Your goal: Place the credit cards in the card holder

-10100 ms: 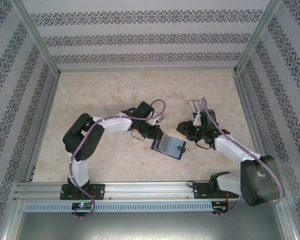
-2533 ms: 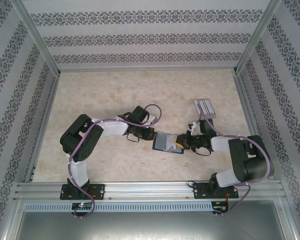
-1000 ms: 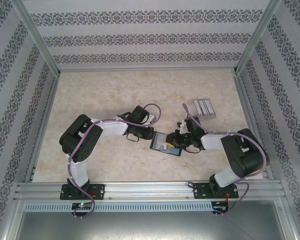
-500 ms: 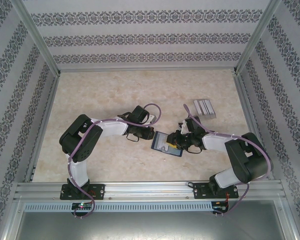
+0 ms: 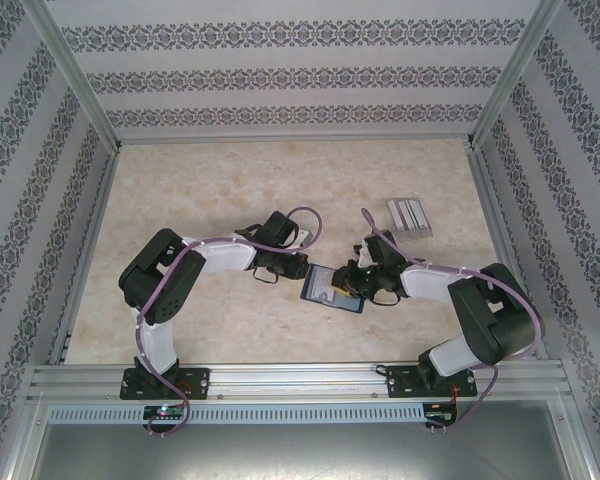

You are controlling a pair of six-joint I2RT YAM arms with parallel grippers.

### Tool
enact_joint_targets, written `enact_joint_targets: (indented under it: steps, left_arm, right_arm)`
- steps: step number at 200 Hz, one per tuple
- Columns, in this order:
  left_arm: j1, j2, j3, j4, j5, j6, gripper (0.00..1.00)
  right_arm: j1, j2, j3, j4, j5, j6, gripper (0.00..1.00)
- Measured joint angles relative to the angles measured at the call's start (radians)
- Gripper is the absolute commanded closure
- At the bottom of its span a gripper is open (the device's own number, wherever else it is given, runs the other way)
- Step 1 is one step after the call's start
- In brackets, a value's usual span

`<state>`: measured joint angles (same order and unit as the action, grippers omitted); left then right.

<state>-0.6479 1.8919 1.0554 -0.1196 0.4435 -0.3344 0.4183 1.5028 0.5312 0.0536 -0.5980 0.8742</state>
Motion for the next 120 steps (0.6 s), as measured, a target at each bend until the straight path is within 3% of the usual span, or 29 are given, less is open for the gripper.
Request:
enact_joint_targets:
  steps: [35,120]
  left_arm:
    - [0.0,0.0,0.0,0.0,0.0,-0.01,0.93]
    - [0.0,0.001,0.001,0.0,0.001,-0.014,0.93]
  right_arm:
    - [0.032,0.01,0.026,0.011,0.014,0.037,0.68]
    - [0.037,-0.089,0.019,-0.065,0.063,0.036,0.67]
